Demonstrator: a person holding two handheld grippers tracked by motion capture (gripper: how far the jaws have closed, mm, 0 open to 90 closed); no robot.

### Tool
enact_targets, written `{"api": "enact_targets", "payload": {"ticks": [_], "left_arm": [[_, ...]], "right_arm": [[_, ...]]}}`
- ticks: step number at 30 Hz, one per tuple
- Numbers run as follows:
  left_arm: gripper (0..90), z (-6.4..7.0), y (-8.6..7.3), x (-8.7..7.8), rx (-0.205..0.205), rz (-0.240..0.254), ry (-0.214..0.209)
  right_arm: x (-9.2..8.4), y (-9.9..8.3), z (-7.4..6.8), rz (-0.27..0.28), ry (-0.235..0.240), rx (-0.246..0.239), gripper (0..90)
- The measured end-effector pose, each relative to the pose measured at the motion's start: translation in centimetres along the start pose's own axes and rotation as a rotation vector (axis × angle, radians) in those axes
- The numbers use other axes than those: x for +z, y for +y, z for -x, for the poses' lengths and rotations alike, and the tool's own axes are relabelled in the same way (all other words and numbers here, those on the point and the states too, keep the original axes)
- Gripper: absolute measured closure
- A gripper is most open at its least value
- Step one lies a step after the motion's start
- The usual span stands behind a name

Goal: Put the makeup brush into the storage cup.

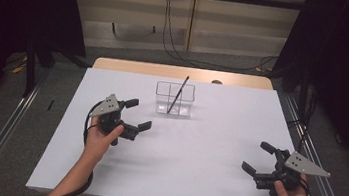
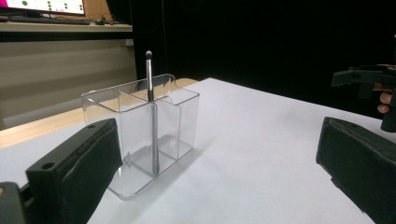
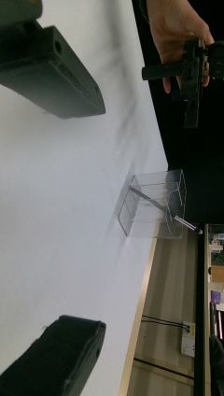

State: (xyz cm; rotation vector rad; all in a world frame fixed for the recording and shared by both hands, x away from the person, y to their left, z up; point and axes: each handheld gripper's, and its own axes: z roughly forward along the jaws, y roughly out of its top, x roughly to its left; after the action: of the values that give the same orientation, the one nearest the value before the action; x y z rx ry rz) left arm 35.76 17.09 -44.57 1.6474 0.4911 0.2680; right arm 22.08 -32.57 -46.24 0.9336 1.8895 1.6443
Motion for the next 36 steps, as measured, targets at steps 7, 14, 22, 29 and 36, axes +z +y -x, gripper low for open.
{"api": "enact_targets", "payload": {"ticks": [7,14,22,29,36], "left_arm": [[0.0,0.0,-0.1,-0.9,0.002,-0.001,0.011],[0.0,0.0,-0.4,-1.8,0.003,0.001,0.016],[0.0,0.0,-0.5,-2.6,0.008,-0.003,0.021],[0.0,0.2,-0.5,-3.1,0.017,-0.009,0.022],[0.0,0.0,-0.8,-4.0,0.020,-0.013,0.034]], "right_arm": [[0.0,0.0,0.0,-0.002,0.000,0.001,0.0],[0.0,0.0,0.1,-0.002,-0.001,0.000,0.0],[0.0,0.0,0.2,0.000,-0.003,0.001,0.0],[-0.1,0.0,0.1,-0.001,-0.001,-0.003,0.0],[-0.1,0.0,0.2,0.001,-0.003,0.000,0.0]]}}
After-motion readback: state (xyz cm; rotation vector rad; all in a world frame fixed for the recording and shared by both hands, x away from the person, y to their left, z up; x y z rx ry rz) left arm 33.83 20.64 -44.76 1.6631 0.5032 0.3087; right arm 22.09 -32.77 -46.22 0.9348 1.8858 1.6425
